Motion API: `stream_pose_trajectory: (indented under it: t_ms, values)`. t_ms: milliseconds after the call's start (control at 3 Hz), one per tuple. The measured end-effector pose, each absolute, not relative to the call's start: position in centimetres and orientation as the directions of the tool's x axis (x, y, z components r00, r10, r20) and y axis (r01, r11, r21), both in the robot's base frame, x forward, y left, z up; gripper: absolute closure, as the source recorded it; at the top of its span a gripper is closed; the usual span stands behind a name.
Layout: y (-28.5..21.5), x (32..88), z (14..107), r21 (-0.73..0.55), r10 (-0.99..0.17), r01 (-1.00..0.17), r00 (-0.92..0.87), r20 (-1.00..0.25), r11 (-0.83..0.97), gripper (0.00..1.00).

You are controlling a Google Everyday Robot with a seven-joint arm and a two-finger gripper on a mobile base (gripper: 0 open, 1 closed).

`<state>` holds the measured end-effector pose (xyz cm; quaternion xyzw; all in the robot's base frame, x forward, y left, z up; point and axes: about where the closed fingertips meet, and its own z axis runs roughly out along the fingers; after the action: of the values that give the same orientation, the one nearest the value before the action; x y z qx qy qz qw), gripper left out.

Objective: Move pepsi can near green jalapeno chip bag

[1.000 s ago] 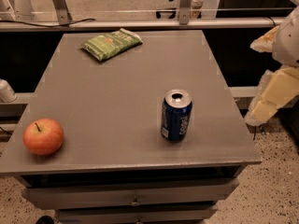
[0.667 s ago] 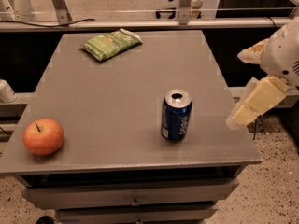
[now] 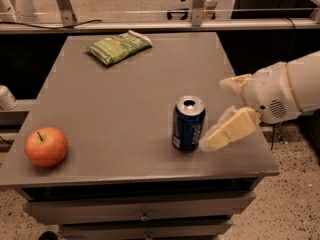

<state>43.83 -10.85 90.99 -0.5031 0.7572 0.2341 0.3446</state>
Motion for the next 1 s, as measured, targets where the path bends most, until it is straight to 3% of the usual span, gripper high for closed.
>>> stream_pose_trajectory:
  t_ms: [667,1000]
  values:
    - [-7.4,45.5,86.9,0.1,-0.422,-0.92,-0.268,-0.866,0.378,0.0]
    - [-6.2,45.7,86.0,0.122,-0.37,-0.918,-0.27,-0.889,0.376,0.19]
